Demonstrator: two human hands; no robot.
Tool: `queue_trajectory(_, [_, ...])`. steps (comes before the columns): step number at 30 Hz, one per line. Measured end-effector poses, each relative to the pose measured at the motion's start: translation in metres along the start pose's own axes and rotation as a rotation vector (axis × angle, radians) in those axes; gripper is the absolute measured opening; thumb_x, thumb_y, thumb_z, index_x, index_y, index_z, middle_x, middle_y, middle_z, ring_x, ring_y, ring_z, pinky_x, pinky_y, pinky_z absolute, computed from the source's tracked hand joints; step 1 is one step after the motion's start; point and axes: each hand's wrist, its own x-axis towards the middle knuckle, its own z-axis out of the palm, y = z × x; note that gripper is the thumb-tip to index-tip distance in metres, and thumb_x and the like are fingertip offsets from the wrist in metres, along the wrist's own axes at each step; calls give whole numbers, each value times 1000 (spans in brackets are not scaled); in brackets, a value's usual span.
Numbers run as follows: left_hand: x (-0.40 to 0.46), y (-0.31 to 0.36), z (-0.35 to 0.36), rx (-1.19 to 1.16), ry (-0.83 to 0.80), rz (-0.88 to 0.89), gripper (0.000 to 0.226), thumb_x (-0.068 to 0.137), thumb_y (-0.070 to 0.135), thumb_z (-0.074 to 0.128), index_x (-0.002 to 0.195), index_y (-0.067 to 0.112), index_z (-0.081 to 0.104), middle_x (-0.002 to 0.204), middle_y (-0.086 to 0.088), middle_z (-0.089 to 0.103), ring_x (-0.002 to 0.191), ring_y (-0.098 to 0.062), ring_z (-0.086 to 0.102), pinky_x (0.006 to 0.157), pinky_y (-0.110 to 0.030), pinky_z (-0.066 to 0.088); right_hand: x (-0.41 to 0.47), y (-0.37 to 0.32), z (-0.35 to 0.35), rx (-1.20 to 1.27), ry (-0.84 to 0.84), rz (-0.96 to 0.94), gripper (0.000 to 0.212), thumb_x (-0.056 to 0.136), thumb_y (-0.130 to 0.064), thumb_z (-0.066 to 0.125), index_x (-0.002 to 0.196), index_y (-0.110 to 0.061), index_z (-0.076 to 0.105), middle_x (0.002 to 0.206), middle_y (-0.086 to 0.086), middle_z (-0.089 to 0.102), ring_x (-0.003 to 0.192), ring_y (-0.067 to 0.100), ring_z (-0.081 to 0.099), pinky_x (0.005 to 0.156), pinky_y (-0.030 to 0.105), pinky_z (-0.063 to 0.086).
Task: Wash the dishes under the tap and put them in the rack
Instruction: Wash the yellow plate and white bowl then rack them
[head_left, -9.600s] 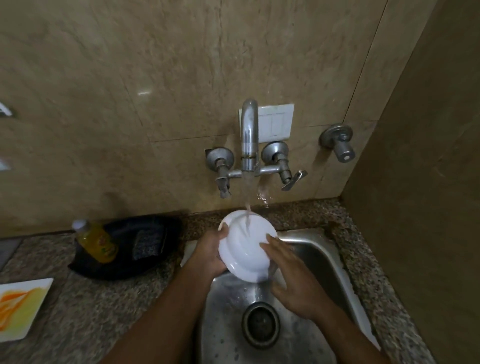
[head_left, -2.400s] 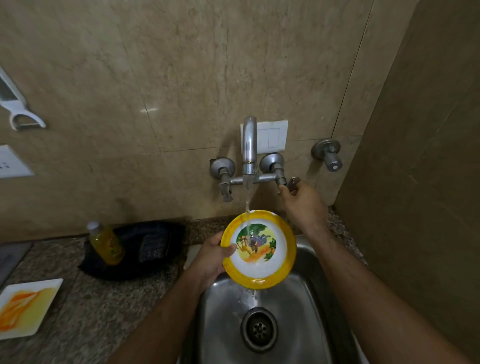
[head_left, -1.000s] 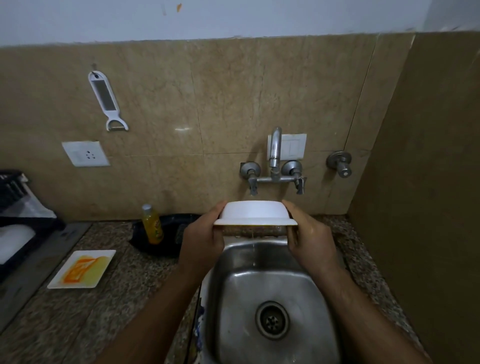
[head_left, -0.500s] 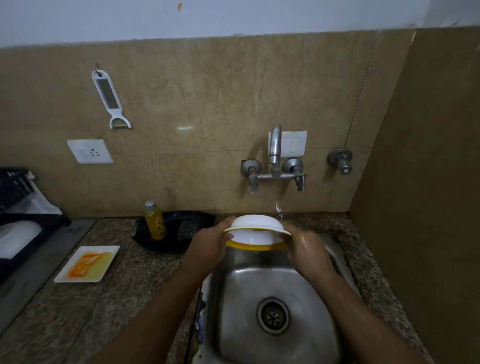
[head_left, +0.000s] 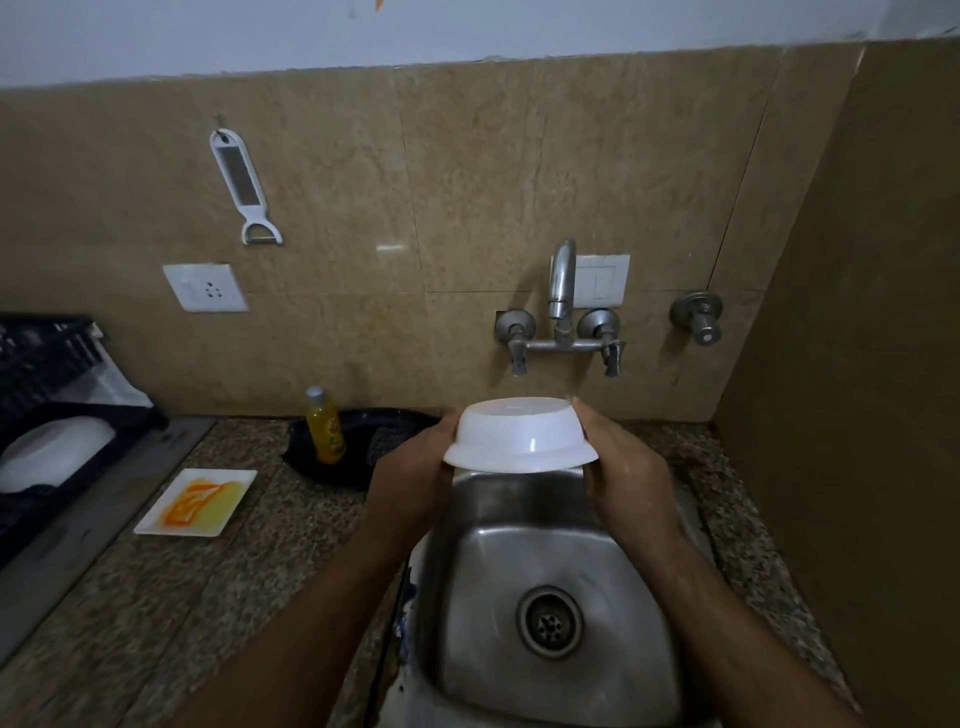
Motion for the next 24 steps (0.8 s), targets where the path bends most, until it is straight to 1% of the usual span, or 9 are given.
queue_trajectory(3, [9, -5, -1, 67, -197, -60, 53, 90, 52, 41, 128, 22, 63, 106, -7, 74, 99, -27, 68, 80, -34, 52, 4, 2, 2, -121, -214, 91, 44, 86, -8, 68, 128, -20, 63, 98, 7, 75, 86, 25, 72, 70, 25, 48])
queue_trajectory(5, [14, -8, -1, 136, -292, -92, 42, 93, 47, 44, 126, 28, 62, 100, -6, 74, 96, -30, 68, 76, -36, 51, -1, 1, 6, -141, -252, 115, 44, 83, -7, 70, 124, -21, 66, 82, 9, 75, 70, 30, 70, 58, 24, 42])
queue_trajectory(9, [16, -7, -2, 199, -222, -90, 32, 98, 38, 50, 128, 28, 60, 102, -6, 74, 96, -32, 67, 72, -36, 49, 0, -3, 9, -119, -237, 123, 53, 79, 0, 71, 127, -22, 65, 81, 7, 75, 66, 26, 70, 58, 19, 36])
queue_trajectory(11, [14, -8, -2, 209, -220, -86, 33, 98, 37, 50, 128, 28, 59, 103, -7, 74, 97, -34, 67, 71, -36, 49, 3, -5, 9, -142, -215, 97, 55, 77, 0, 72, 127, -22, 65, 82, 6, 75, 67, 26, 70, 55, 21, 39])
queue_trajectory(14, [13, -11, -6, 216, -214, -83, 33, 99, 40, 47, 128, 29, 58, 105, -5, 73, 98, -32, 66, 69, -34, 44, 7, -9, 8, -124, -206, 105, 54, 79, -2, 72, 128, -24, 65, 85, 6, 76, 70, 27, 70, 57, 19, 33])
queue_trajectory(17, [9, -15, -14, 182, -135, -39, 44, 95, 48, 36, 127, 27, 60, 103, -2, 73, 94, -28, 68, 67, -32, 46, 10, -15, 12, -89, -167, 103, 50, 83, -3, 69, 130, -19, 63, 89, 8, 75, 73, 27, 70, 64, 21, 40])
queue_trajectory(19, [6, -23, -18, 145, -165, -65, 50, 91, 50, 33, 122, 26, 63, 100, -2, 73, 92, -26, 68, 69, -34, 49, 14, -18, 23, -107, -213, 97, 44, 84, -5, 69, 127, -17, 64, 91, 8, 75, 76, 25, 71, 69, 21, 41])
queue_trajectory(21, [4, -38, -22, 141, -272, -145, 44, 92, 47, 38, 119, 24, 64, 98, -5, 73, 93, -28, 68, 71, -34, 49, 16, -24, 39, -139, -310, 98, 38, 87, -11, 67, 124, -21, 66, 90, 7, 76, 77, 24, 71, 67, 20, 41])
queue_trajectory(24, [2, -64, -41, 134, -210, -163, 48, 94, 44, 35, 124, 20, 63, 99, -10, 74, 90, -31, 68, 70, -36, 50, 25, -42, 64, -64, -272, 90, 40, 87, -10, 66, 125, -24, 66, 85, 8, 75, 72, 29, 70, 63, 29, 52])
